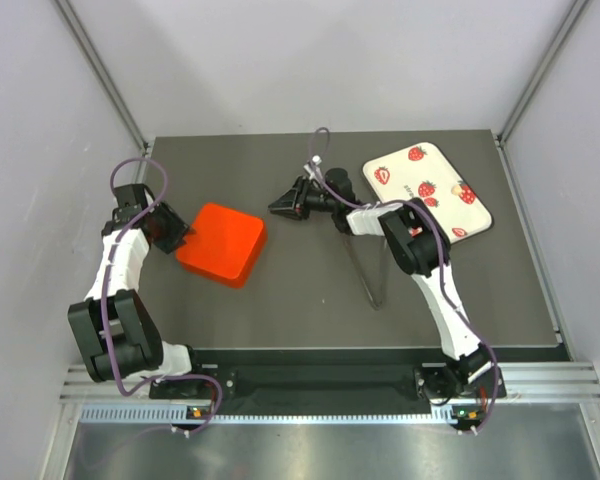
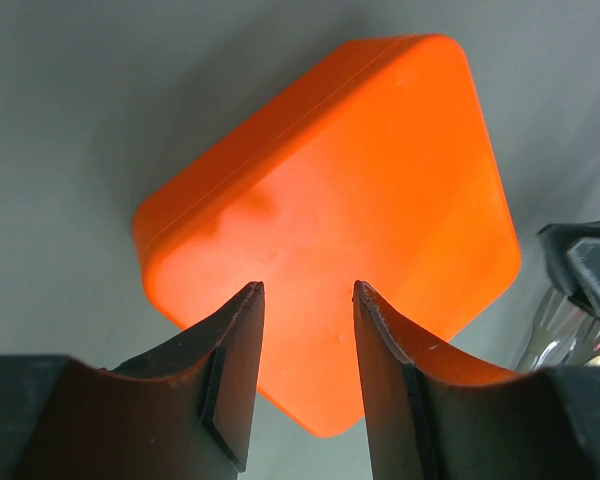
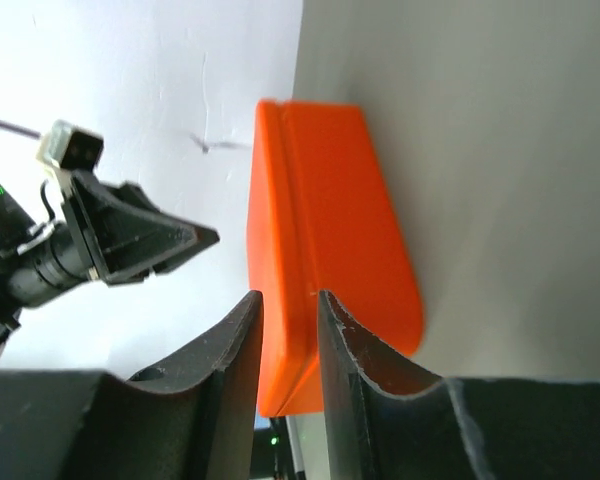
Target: Pack the chocolate
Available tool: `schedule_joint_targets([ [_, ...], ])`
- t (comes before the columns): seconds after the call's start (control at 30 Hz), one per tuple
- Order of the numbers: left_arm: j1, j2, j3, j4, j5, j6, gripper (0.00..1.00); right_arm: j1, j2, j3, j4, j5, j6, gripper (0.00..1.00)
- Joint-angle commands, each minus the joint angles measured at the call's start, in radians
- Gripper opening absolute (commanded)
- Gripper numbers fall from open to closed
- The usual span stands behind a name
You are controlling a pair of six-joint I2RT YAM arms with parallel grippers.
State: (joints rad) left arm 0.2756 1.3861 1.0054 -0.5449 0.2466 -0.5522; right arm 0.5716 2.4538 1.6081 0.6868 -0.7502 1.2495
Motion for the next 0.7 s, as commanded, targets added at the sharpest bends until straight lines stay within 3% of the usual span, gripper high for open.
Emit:
schedule_joint_targets([
  [0.0, 0.001, 0.001, 0.016, 0.036, 0.002, -0.003, 0.46, -0.047, -0.093, -0.010, 0.051, 0.011, -0.018, 0.29],
  [0.17, 0.001, -0.004, 0.058, 0.010, -0.026, 0.017, 0.46, -0.061, -0.171, -0.033, -0.044, 0.038, -0.110, 0.29],
  [0.27, -0.001, -0.018, 0.076, 0.019, -0.015, 0.020, 0.47, -0.044, -0.236, -0.050, -0.153, 0.072, -0.229, 0.24],
  [0.33, -0.001, -0.035, 0.073, 0.052, 0.031, 0.018, 0.47, -0.030, -0.266, -0.050, -0.242, 0.098, -0.272, 0.20],
  [0.47, -0.003, -0.027, 0.087, 0.176, 0.158, -0.014, 0.48, 0.036, -0.315, -0.050, -0.262, 0.092, -0.308, 0.12],
  [0.67, -0.007, 0.074, 0.150, 0.287, 0.270, -0.110, 0.47, 0.138, -0.270, 0.022, -0.277, 0.077, -0.292, 0.12],
])
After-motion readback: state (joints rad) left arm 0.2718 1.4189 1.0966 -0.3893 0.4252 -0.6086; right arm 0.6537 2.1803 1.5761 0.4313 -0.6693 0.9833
